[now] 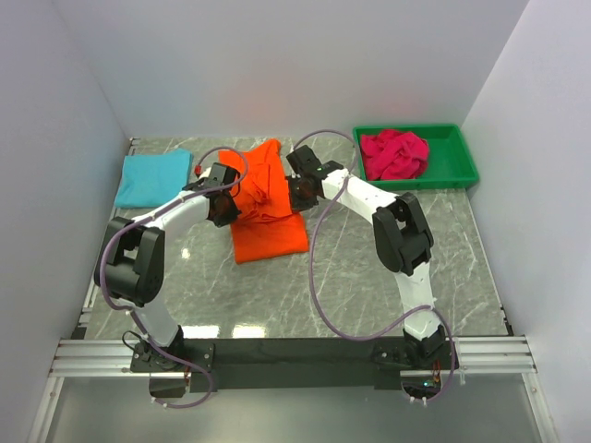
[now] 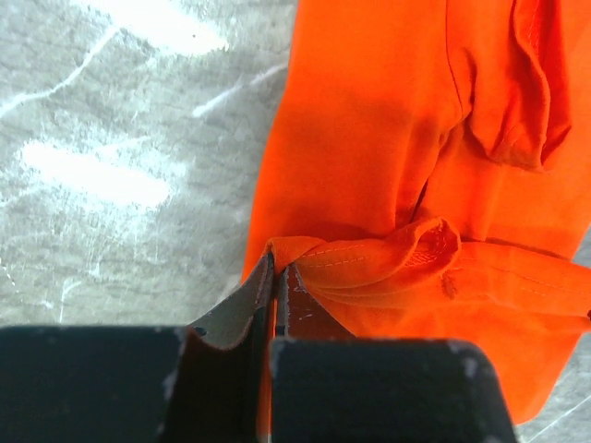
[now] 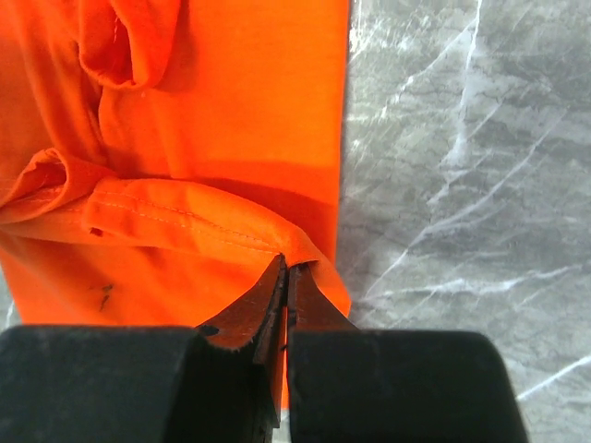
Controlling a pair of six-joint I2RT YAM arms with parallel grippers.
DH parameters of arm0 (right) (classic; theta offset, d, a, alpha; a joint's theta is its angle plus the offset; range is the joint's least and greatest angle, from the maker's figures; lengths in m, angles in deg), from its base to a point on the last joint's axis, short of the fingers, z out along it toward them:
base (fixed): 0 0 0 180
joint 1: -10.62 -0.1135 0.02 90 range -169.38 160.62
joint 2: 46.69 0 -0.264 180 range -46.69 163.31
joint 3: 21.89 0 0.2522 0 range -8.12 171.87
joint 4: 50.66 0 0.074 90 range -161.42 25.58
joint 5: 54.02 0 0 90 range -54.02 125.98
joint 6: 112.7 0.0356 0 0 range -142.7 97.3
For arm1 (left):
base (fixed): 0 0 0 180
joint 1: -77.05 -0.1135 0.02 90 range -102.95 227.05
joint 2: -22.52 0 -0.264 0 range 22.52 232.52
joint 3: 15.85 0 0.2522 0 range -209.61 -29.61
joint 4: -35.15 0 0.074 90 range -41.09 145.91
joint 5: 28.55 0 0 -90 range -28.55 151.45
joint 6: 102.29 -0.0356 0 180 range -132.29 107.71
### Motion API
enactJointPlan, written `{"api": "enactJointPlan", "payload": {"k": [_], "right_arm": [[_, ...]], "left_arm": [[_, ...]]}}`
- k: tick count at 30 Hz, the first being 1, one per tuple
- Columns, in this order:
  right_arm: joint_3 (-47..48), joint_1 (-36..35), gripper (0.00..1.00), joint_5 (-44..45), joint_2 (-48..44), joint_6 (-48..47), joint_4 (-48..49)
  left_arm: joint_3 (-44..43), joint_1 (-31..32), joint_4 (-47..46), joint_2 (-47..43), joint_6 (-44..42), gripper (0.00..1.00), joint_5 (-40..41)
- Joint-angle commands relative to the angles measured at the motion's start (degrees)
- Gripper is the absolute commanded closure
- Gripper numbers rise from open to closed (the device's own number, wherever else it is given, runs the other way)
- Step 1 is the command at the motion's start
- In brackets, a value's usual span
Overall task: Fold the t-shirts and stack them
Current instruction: Fold the tshirt
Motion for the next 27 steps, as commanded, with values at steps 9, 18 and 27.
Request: {"api": "enactJointPlan", "payload": {"k": [9, 18, 27], "right_arm": [[0.02, 0.75, 1.00, 0.44, 0.73, -0.18, 6.02], [0.89, 0.58, 1.00, -1.06, 2.13, 0.17, 6.38], [-1.21, 1.02, 0.95, -1.23, 3.19, 1.66, 8.04]], "left_arm": [[2.21, -0.94, -4.26, 1.35, 0.53, 0.96, 2.54], [2.92, -1.03, -5.23, 0.11, 0.28, 0.95, 3.24], [1.86, -1.03, -6.02, 2.22, -0.25, 0.87, 3.06]]}}
